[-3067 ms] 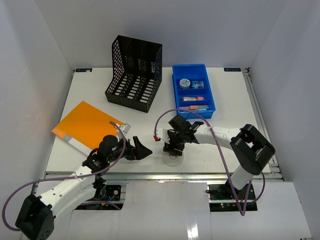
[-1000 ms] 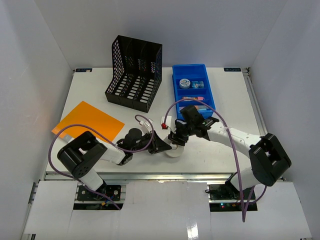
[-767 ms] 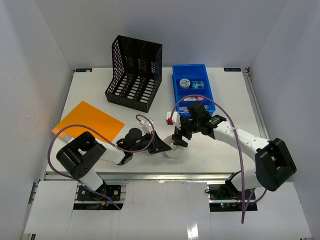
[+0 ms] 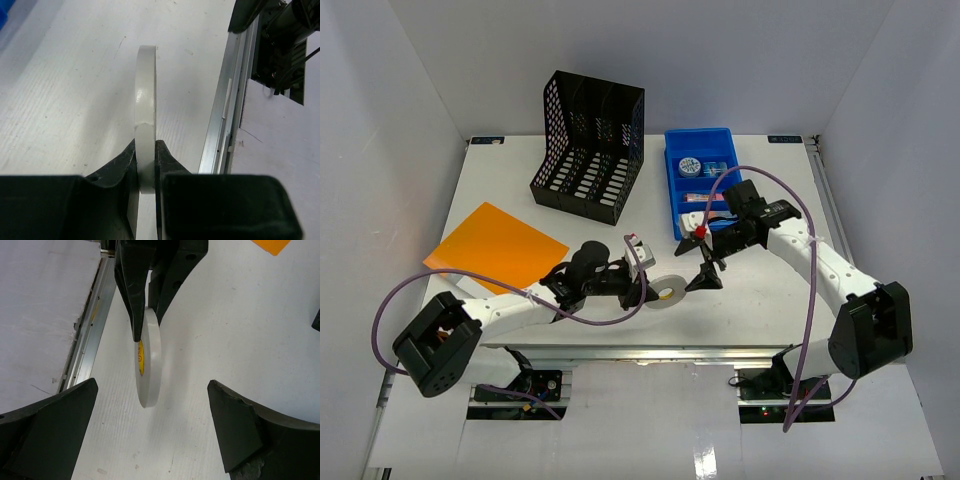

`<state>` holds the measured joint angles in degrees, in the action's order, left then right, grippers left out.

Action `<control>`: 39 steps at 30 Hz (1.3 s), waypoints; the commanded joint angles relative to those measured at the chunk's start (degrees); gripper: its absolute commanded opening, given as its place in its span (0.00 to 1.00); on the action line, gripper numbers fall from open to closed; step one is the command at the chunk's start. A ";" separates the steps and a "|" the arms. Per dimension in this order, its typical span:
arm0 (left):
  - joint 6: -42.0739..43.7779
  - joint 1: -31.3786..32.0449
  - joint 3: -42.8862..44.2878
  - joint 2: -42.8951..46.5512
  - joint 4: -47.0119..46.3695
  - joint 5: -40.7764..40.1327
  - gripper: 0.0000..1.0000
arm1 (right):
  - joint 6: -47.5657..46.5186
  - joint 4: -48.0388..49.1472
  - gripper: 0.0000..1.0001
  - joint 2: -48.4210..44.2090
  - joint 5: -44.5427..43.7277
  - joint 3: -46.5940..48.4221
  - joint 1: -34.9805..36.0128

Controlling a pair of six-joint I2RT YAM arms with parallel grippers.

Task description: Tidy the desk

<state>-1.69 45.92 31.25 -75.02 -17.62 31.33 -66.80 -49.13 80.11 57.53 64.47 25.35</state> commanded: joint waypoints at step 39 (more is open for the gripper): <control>-1.65 0.57 -1.75 22.25 -1.22 -21.64 0.98 | 13.29 6.46 0.08 2.56 -11.93 7.36 2.96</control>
<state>-0.71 46.61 28.21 -59.15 -19.79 17.26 -56.85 -43.68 84.22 47.83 65.87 32.12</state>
